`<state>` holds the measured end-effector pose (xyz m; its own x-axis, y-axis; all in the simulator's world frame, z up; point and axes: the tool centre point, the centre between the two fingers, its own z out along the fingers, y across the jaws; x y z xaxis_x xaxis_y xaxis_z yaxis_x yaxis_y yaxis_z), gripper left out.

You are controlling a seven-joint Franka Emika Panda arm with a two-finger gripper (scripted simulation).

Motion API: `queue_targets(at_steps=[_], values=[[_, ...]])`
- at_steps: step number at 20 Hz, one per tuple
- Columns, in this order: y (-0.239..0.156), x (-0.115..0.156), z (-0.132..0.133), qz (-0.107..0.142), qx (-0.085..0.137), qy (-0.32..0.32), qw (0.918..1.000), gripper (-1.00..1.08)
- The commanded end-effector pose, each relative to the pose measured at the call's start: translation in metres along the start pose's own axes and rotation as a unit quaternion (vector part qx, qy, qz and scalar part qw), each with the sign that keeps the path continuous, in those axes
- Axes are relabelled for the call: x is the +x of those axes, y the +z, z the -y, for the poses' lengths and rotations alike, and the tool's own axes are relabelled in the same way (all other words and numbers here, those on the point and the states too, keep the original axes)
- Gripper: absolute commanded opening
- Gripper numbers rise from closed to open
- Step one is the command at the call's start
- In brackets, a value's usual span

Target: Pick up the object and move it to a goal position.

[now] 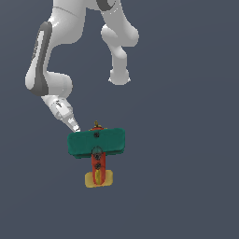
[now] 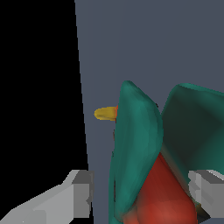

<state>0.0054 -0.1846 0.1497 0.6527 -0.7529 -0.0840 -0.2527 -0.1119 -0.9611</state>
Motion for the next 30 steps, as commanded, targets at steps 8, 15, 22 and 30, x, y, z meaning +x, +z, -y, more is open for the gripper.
queue_targets(at_steps=[8, 15, 22, 30], values=[[0.016, -0.001, 0.0, 0.0, 0.0, 0.001, 1.0, 0.68], [0.036, -0.001, -0.001, 0.0, -0.001, 0.002, 1.0, 0.68], [0.035, 0.0, 0.0, 0.0, 0.0, 0.002, 1.0, -1.0], [0.036, -0.001, 0.0, 0.0, 0.0, 0.002, 1.0, -1.0]])
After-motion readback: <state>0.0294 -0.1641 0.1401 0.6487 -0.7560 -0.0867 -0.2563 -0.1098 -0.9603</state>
